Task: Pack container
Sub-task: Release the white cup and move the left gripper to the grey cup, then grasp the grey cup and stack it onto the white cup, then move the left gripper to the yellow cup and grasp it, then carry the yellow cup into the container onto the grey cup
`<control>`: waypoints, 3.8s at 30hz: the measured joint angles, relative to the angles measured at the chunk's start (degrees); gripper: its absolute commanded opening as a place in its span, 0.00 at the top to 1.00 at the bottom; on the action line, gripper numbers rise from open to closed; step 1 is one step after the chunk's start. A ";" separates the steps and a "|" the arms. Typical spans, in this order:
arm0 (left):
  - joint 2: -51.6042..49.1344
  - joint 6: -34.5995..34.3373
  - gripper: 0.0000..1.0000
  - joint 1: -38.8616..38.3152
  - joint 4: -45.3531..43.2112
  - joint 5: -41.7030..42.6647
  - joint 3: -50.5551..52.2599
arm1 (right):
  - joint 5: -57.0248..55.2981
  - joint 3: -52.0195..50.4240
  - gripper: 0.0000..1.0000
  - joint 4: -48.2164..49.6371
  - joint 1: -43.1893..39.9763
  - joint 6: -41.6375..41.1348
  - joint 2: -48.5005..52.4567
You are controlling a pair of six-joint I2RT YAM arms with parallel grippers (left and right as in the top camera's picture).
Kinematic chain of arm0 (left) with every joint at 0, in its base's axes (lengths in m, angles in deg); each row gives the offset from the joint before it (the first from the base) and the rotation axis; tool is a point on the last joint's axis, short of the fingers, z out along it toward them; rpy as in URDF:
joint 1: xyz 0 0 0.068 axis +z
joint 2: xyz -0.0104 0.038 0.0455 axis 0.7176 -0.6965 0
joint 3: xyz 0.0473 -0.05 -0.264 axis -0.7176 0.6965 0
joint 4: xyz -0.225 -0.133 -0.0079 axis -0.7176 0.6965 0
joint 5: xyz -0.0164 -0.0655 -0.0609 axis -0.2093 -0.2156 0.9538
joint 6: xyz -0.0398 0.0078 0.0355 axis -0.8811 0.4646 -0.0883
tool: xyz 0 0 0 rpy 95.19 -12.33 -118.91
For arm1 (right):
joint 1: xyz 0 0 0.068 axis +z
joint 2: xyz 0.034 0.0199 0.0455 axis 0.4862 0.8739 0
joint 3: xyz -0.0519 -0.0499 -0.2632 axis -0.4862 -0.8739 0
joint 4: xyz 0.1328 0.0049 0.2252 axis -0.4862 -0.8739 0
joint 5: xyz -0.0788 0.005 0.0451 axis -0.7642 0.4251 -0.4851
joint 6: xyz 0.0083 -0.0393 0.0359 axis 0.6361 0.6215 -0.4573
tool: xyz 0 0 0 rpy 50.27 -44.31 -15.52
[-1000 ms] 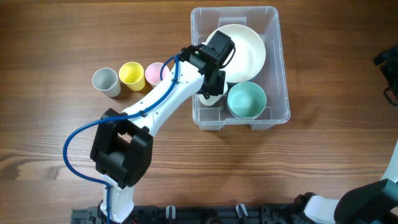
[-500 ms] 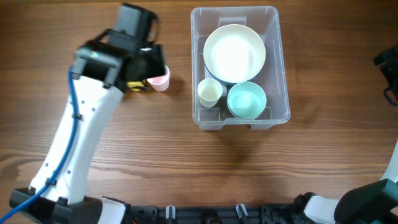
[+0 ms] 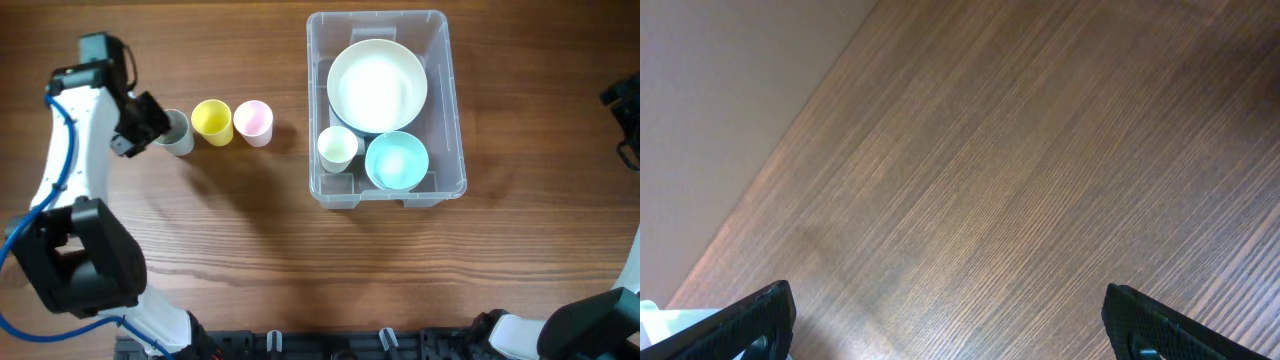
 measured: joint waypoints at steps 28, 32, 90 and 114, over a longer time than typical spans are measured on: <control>27.10 4.74 0.96 -26.69 -15.45 10.62 5.90 | -0.02 0.00 0.00 0.04 0.00 0.00 0.00; 19.08 4.98 0.96 -40.37 -19.21 7.26 5.88 | -0.02 0.00 0.00 0.02 0.00 0.00 0.00; 16.90 7.06 0.96 -15.52 -5.07 11.34 -1.55 | -0.02 0.00 0.00 0.00 0.00 0.00 0.00; 5.60 6.49 0.32 -40.85 -8.11 -0.04 -2.86 | 0.00 0.00 0.00 0.00 0.00 0.00 0.00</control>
